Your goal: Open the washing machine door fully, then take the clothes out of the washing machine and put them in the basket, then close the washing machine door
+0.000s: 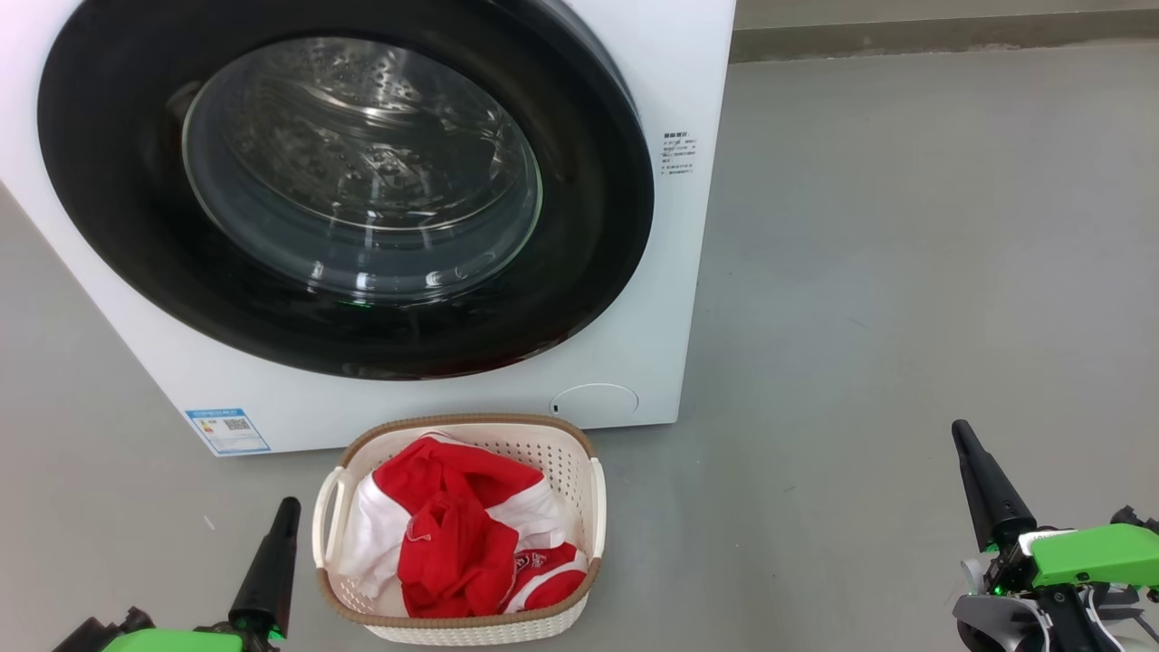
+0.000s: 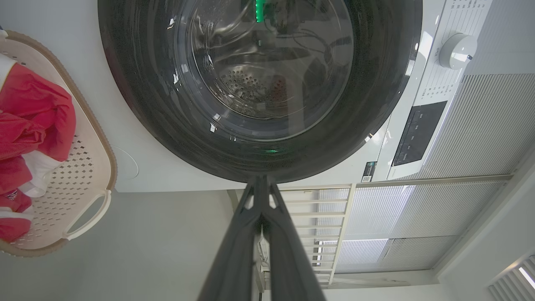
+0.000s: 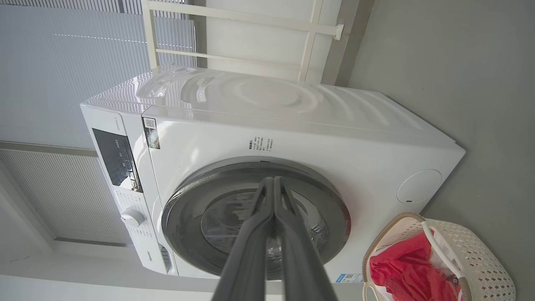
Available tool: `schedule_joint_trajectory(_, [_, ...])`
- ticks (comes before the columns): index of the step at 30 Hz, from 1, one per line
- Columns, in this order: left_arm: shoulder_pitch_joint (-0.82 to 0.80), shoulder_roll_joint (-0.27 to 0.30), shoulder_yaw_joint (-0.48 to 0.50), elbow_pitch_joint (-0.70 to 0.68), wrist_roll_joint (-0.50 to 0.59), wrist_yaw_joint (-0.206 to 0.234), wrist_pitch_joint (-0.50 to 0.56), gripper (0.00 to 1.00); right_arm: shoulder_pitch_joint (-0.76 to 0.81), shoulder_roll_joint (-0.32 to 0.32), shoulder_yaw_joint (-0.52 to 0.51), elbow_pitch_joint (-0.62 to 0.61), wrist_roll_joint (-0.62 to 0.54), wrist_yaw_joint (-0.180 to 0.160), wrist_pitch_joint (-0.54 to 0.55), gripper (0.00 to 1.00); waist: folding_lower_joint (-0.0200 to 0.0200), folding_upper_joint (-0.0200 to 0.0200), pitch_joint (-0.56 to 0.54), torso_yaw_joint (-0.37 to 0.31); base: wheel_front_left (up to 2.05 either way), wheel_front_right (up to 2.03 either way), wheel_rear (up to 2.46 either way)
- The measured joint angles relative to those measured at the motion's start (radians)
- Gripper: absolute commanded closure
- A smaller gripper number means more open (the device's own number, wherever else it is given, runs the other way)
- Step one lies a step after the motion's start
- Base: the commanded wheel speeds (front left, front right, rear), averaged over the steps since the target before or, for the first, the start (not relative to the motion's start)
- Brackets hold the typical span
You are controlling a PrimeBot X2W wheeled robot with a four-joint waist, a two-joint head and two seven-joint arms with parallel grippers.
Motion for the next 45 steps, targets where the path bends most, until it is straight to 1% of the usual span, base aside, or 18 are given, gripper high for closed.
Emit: schedule_joint_trajectory(45, [0.000,0.000,0.000,0.000,0.000,0.000,0.000,1.00,0.000,0.002,-0.004,0.000,0.000,0.000,0.000,1.00,0.0001,0.0000,0.000,0.000,0.00,0.00,0.00])
